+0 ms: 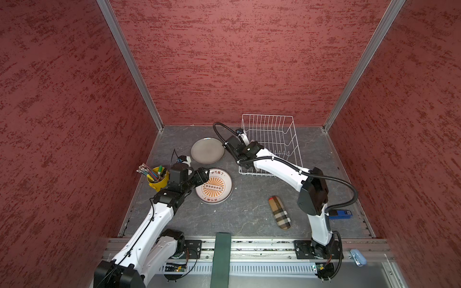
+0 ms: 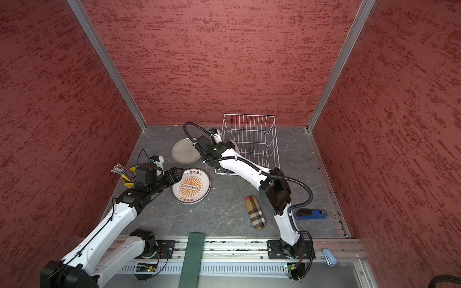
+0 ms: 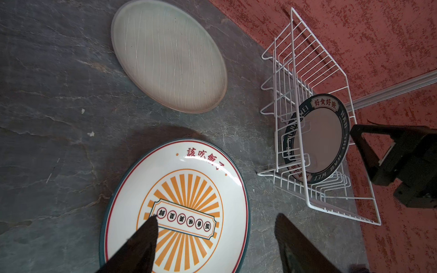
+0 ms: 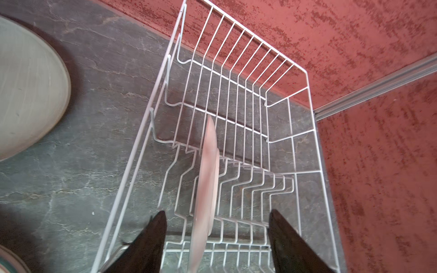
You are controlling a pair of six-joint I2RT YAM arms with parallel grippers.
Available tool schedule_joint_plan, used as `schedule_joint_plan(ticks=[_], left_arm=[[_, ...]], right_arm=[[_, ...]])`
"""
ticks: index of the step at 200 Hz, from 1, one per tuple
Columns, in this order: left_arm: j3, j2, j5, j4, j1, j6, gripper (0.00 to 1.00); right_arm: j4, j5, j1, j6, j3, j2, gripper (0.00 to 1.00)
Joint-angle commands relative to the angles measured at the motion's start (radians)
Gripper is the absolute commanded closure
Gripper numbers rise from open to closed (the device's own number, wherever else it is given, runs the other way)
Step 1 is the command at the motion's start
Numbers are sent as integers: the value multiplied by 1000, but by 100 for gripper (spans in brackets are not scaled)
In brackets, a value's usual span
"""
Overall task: Unload the plates from the dish rack
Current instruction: Pick up the plate from the dish rack.
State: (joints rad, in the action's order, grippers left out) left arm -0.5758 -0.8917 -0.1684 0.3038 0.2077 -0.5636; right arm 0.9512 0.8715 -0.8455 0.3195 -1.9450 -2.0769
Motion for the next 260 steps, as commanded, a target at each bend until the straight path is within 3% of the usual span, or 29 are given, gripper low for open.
schedule_joint_plan(ticks=[1, 146, 193, 260], left_arm=[[7, -15, -24, -44, -2, 0, 23], [15, -24, -49, -54, -4, 5, 23], [21, -27, -54, -58, -3, 1, 23], [32, -22, -58, -62, -3, -9, 23]], right_arm=[[65, 78, -10, -25, -49, -32, 36], [3, 181, -13, -73, -22, -131, 49], [-27, 190, -11, -77, 11, -137, 64], [-38, 216, -9, -91, 20, -160, 65]])
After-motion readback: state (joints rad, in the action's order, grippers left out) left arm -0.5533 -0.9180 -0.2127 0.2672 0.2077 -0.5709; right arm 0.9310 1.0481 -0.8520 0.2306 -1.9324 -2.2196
